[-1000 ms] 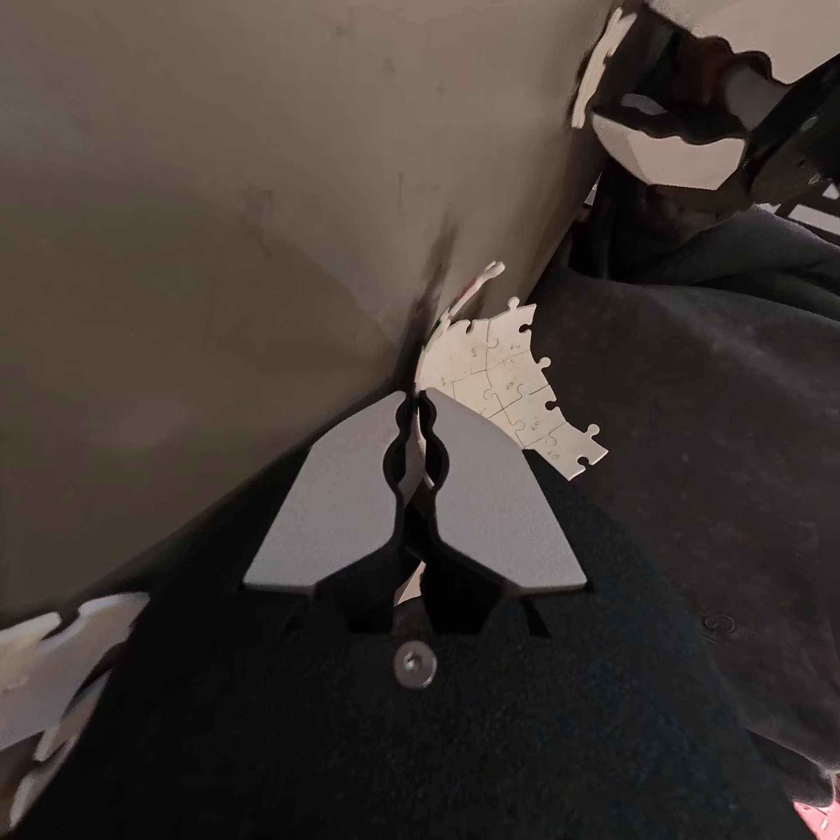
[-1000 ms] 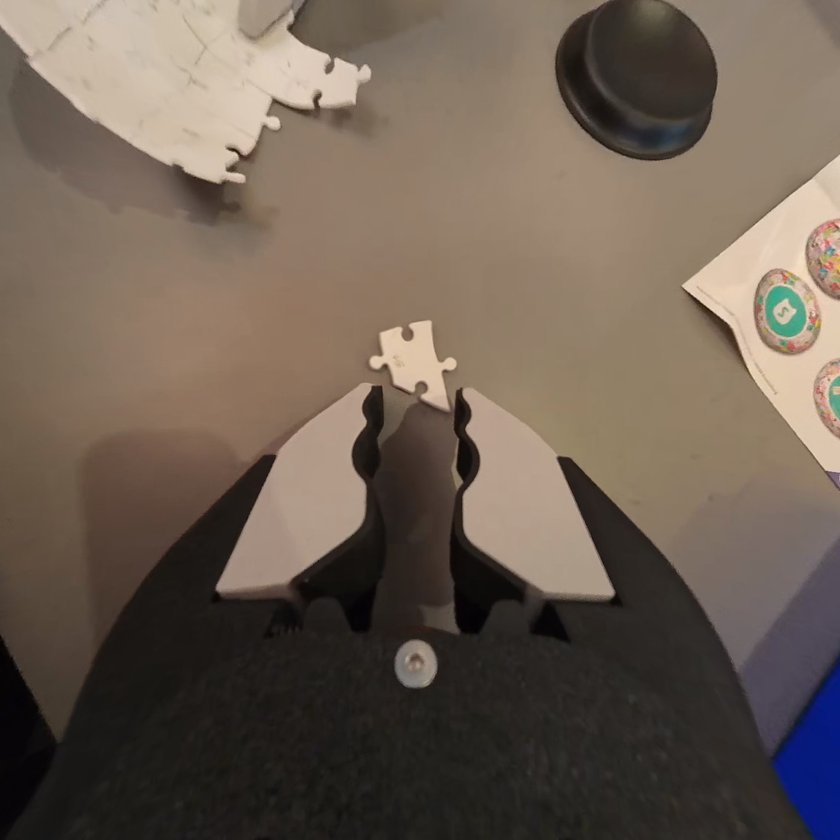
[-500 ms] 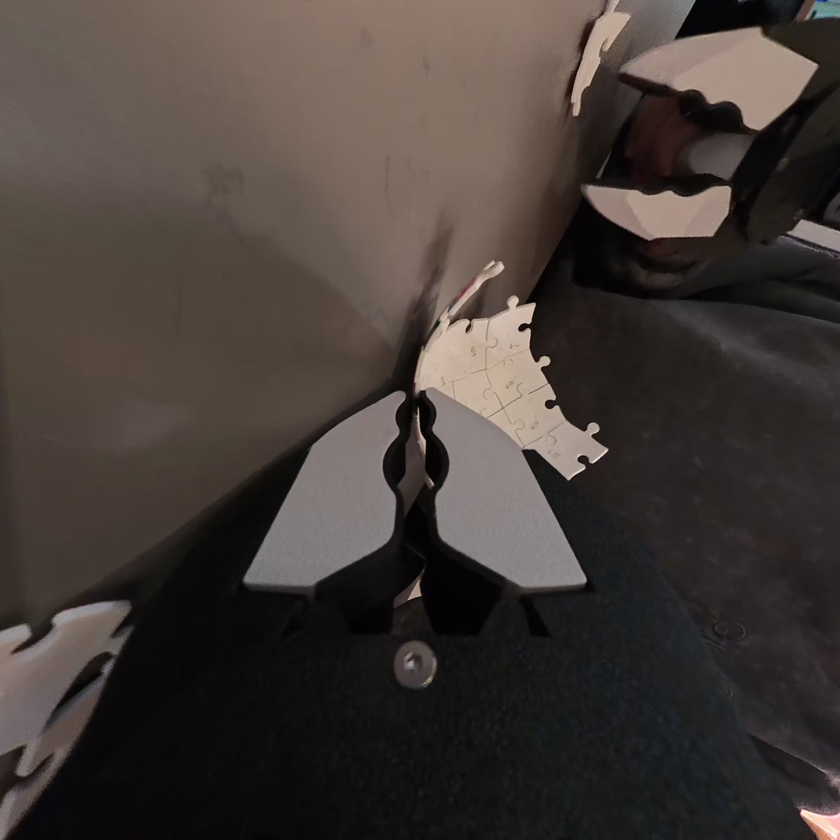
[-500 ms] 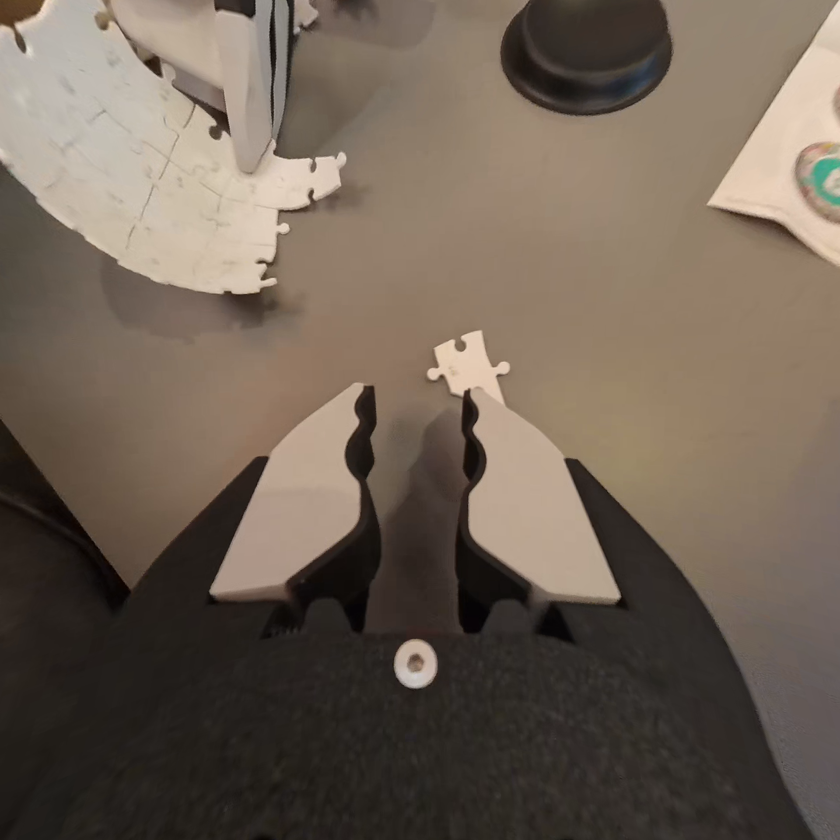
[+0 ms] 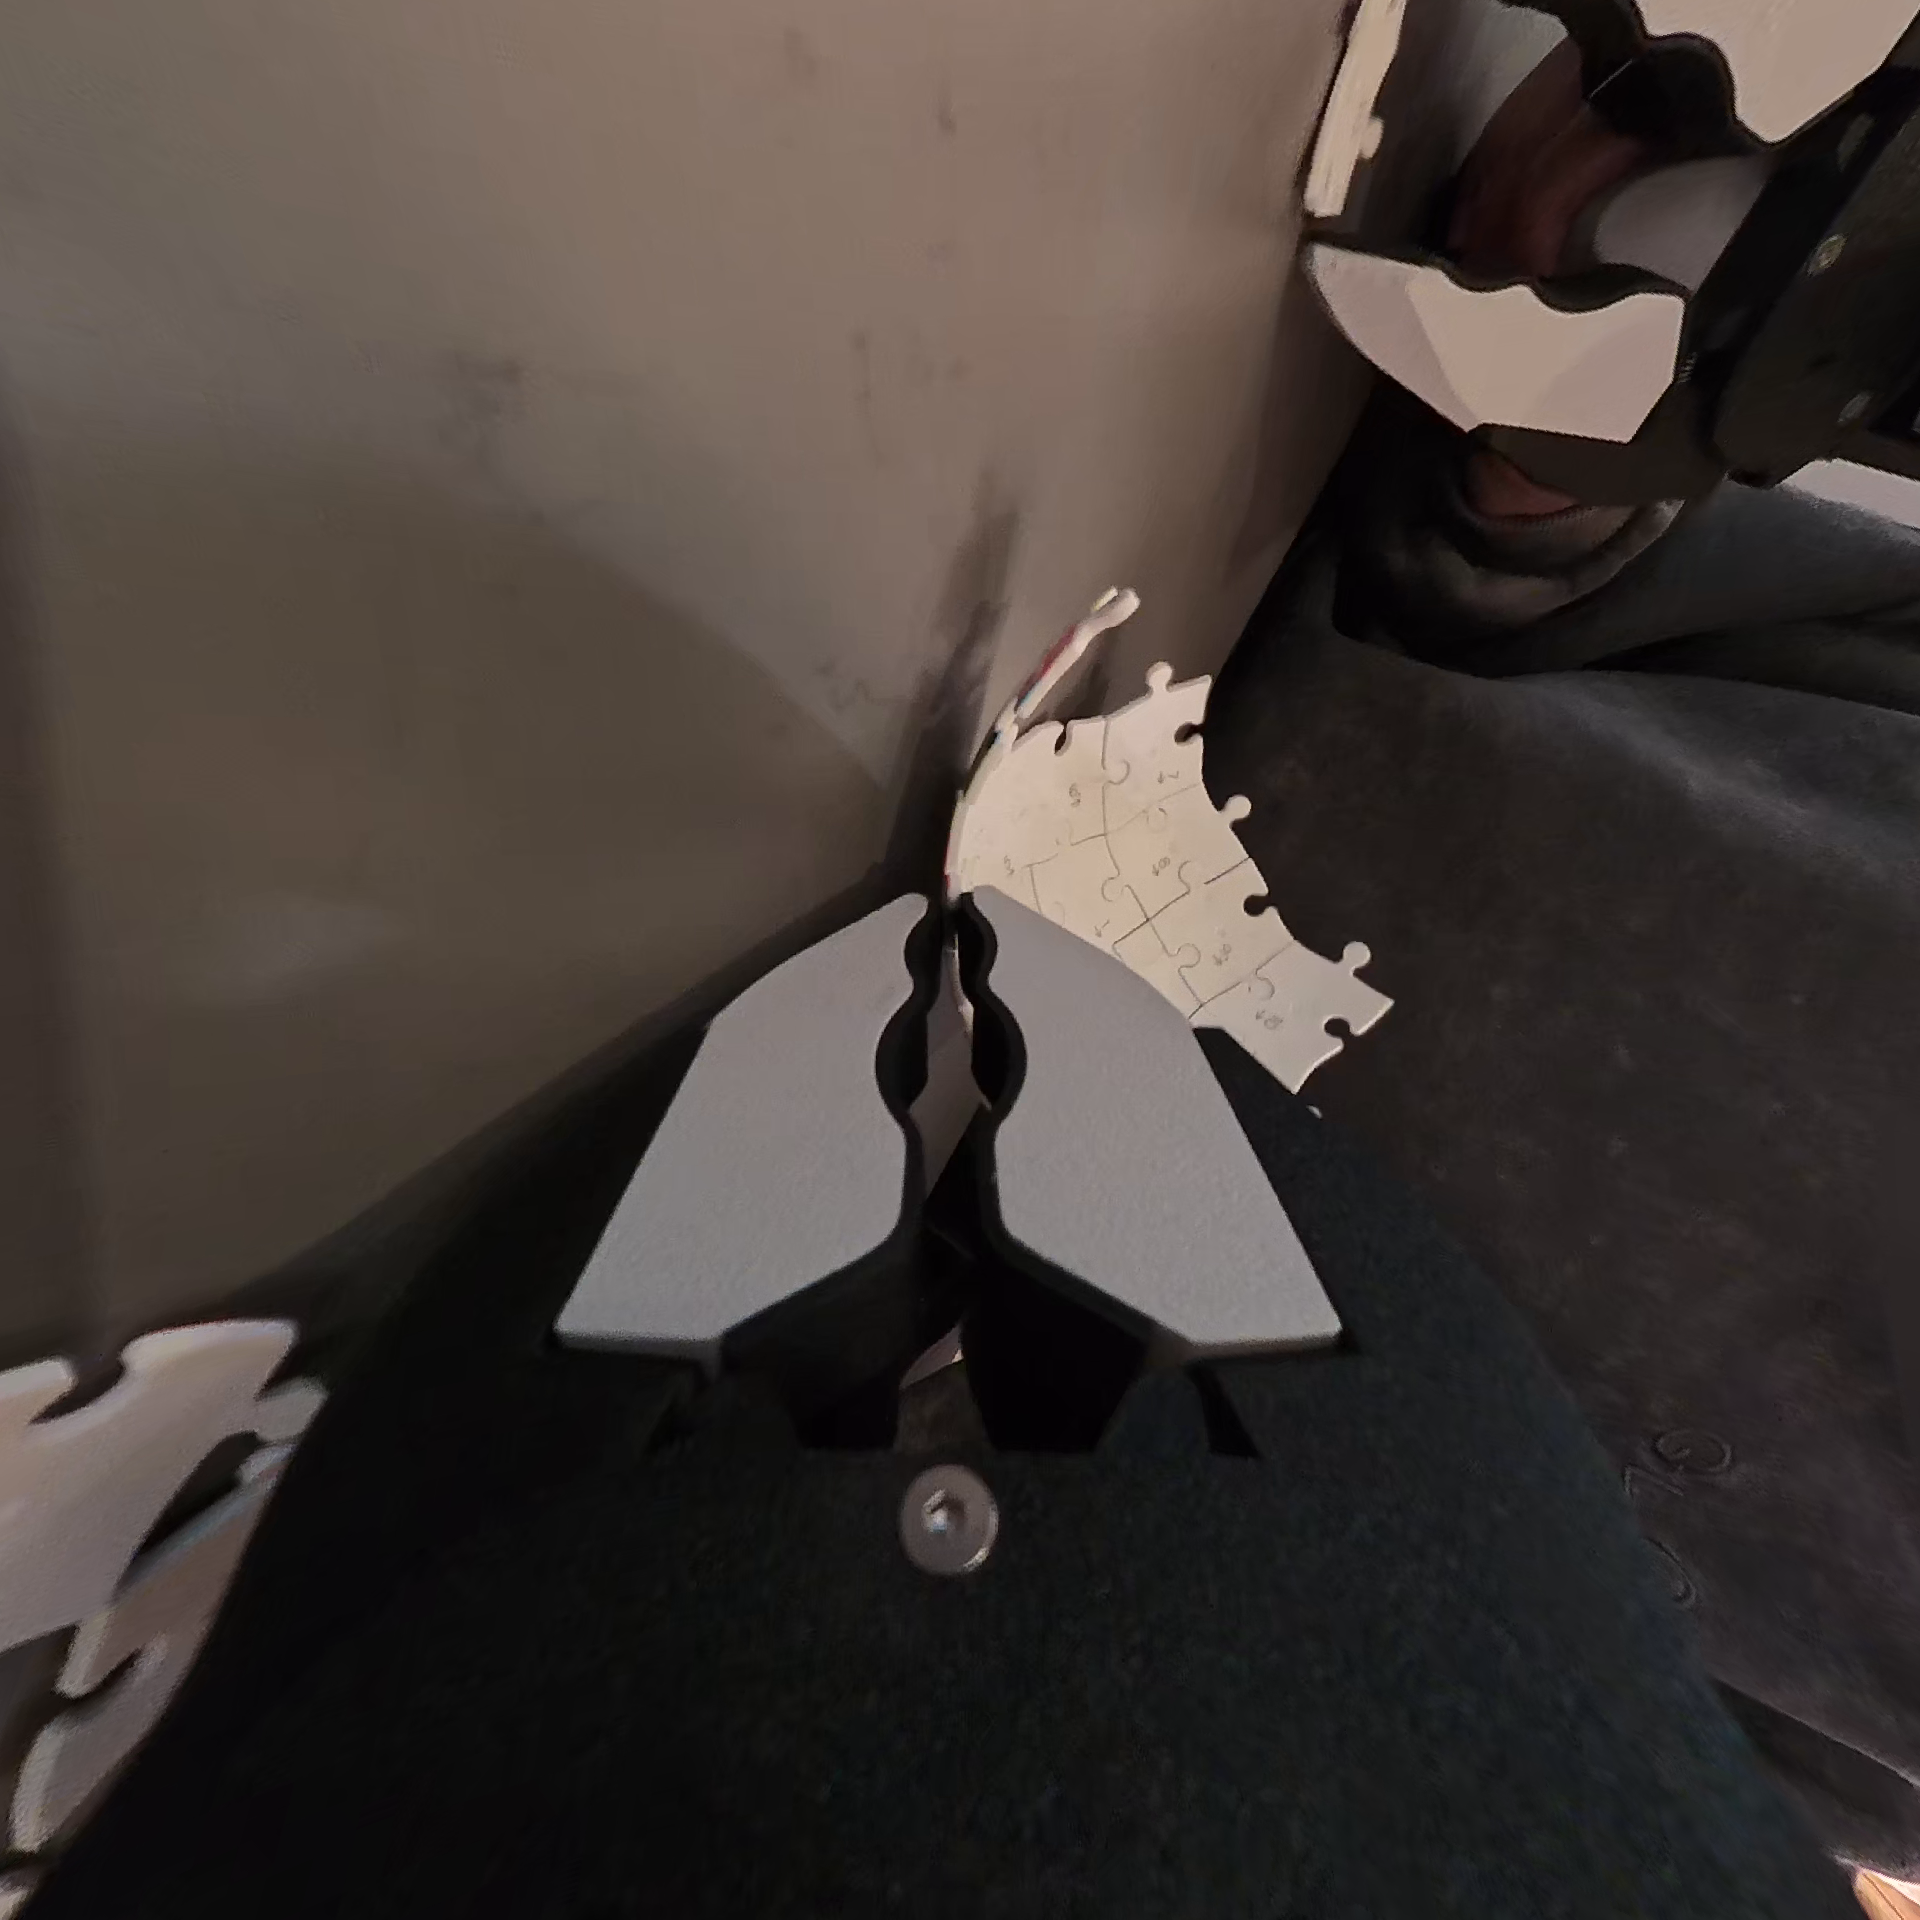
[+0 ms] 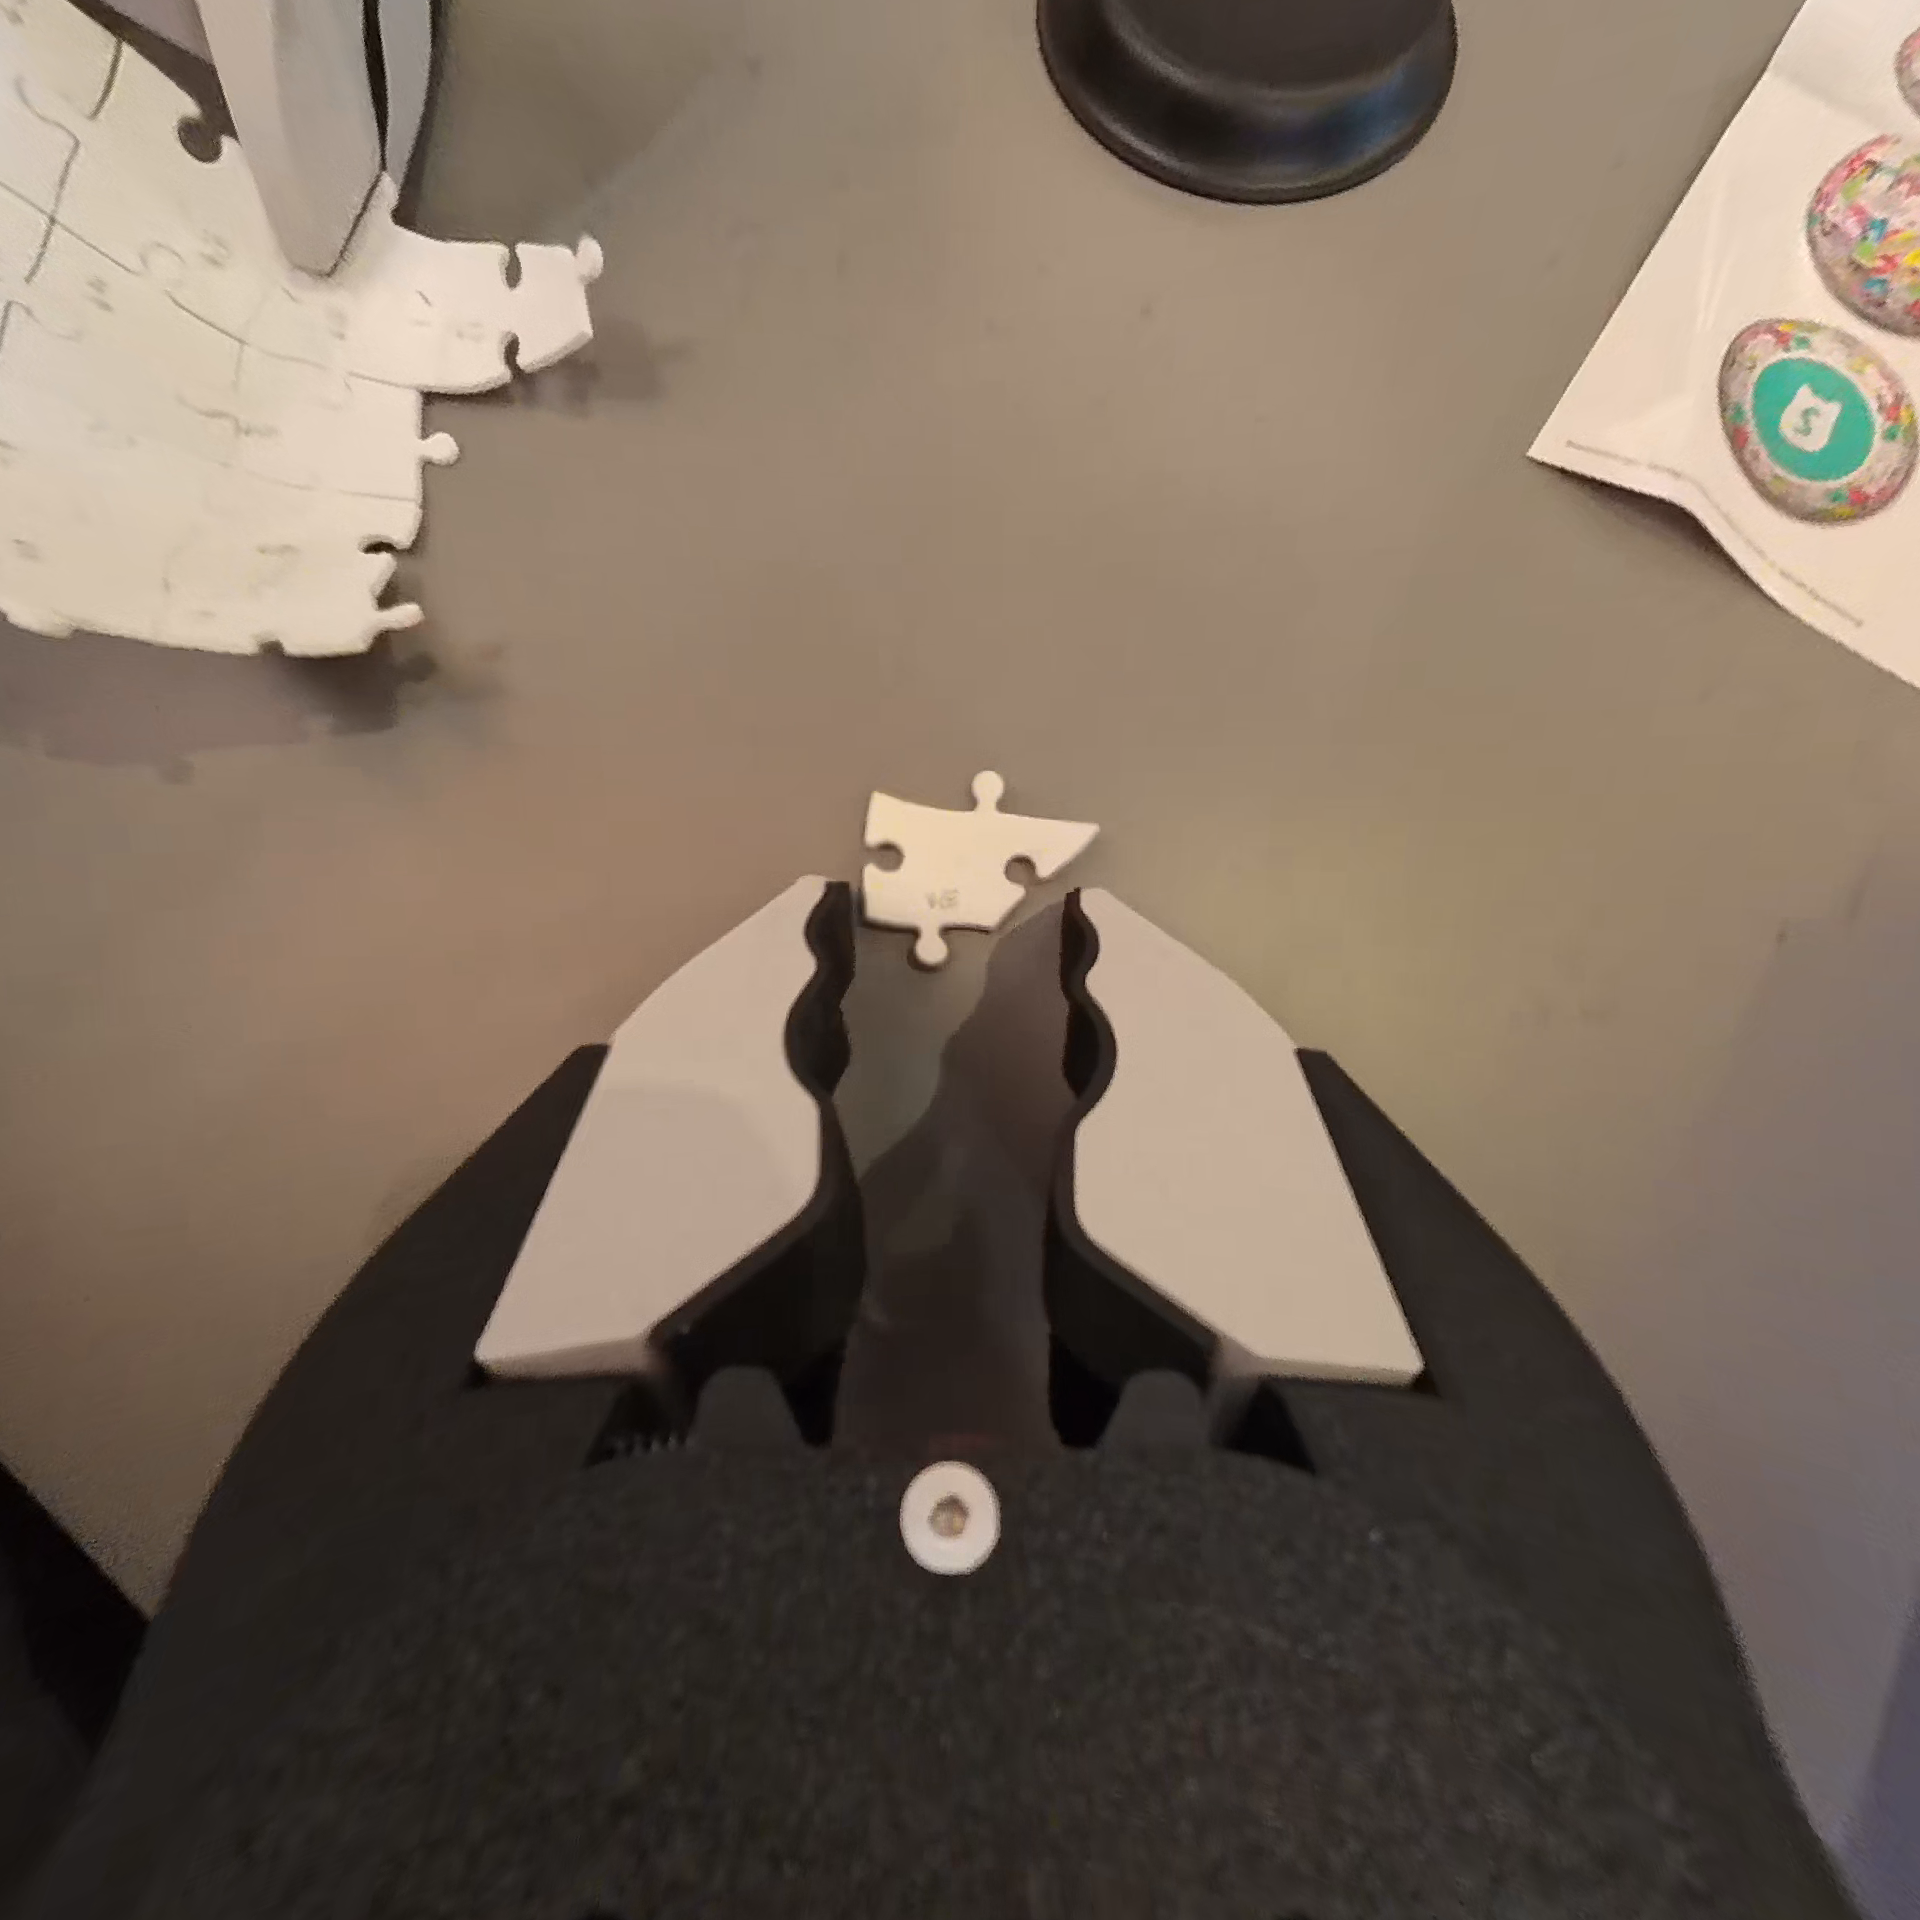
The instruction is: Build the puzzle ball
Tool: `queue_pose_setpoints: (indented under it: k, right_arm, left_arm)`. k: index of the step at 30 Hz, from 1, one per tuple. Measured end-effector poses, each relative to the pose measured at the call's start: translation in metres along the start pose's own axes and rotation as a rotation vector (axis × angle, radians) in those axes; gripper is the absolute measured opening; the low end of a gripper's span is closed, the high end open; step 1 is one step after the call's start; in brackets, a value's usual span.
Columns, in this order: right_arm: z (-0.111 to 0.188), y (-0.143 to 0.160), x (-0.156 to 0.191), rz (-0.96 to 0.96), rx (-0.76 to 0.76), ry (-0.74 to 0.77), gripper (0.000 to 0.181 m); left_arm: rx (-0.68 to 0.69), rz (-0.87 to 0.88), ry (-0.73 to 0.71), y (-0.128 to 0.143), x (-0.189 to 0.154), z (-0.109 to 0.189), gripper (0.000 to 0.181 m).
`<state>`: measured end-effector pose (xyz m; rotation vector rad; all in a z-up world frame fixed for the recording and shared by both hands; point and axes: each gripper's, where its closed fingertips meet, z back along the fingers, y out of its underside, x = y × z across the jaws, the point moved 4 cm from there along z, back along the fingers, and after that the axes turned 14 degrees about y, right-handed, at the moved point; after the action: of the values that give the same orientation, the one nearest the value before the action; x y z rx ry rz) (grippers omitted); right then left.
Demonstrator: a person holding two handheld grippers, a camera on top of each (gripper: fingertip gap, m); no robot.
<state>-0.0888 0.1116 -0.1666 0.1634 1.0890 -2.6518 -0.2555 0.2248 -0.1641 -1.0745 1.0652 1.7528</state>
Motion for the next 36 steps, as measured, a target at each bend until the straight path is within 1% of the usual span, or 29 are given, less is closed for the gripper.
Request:
queue_pose_setpoints:
  k: [3, 8, 12, 15, 17, 19, 21, 23, 24, 26, 28, 31, 36]
  right_arm:
    - [0.0, -0.001, 0.001, 0.011, -0.004, 0.008, 0.027]
    - [0.001, -0.001, 0.003, 0.056, -0.022, 0.04, 0.025]
    - [0.003, -0.004, 0.004, 0.107, -0.042, 0.098, 0.024]
    - [0.008, -0.02, 0.013, 0.108, -0.097, 0.073, 0.024]
    - [0.015, -0.039, 0.03, 0.087, -0.142, -0.008, 0.024]
    - [0.014, -0.058, 0.049, 0.061, -0.151, -0.091, 0.024]
    - [0.007, -0.069, 0.06, 0.069, -0.12, -0.124, 0.024]
    - [0.0, -0.072, 0.074, 0.083, -0.033, -0.2, 0.024]
    - [-0.003, -0.073, 0.078, 0.099, 0.003, -0.209, 0.024]
    - [-0.007, -0.073, 0.078, 0.123, 0.05, -0.17, 0.024]
    - [-0.008, -0.073, 0.08, 0.119, 0.095, -0.17, 0.024]
    - [-0.013, -0.069, 0.08, 0.155, 0.142, -0.128, 0.024]
    - [-0.016, -0.068, 0.08, 0.113, 0.168, -0.159, 0.024]
  left_arm:
    - [-0.001, -0.004, -0.006, 0.0, -0.001, -0.001, 0.002]
    - [-0.008, 0.004, -0.003, 0.0, 0.0, 0.0, 0.002]
    - [-0.016, 0.018, 0.003, -0.002, 0.0, -0.001, 0.002]
    - [-0.036, 0.029, 0.027, -0.005, -0.001, -0.002, 0.002]
    - [-0.043, 0.042, 0.038, -0.005, -0.001, -0.005, 0.002]
    - [-0.047, 0.053, 0.049, -0.005, -0.001, -0.008, 0.002]
    - [-0.056, 0.065, 0.064, -0.006, -0.001, -0.009, 0.002]
    - [-0.066, 0.073, 0.069, -0.006, -0.002, -0.01, 0.002]
    - [-0.07, 0.076, 0.068, -0.006, -0.002, -0.01, 0.002]
    - [-0.078, 0.084, 0.07, -0.005, -0.002, -0.01, 0.002]
    - [-0.085, 0.093, 0.078, -0.005, -0.002, -0.01, 0.002]
    - [-0.086, 0.095, 0.085, -0.005, -0.001, -0.01, 0.002]
    - [-0.082, 0.093, 0.074, -0.005, -0.002, -0.01, 0.002]
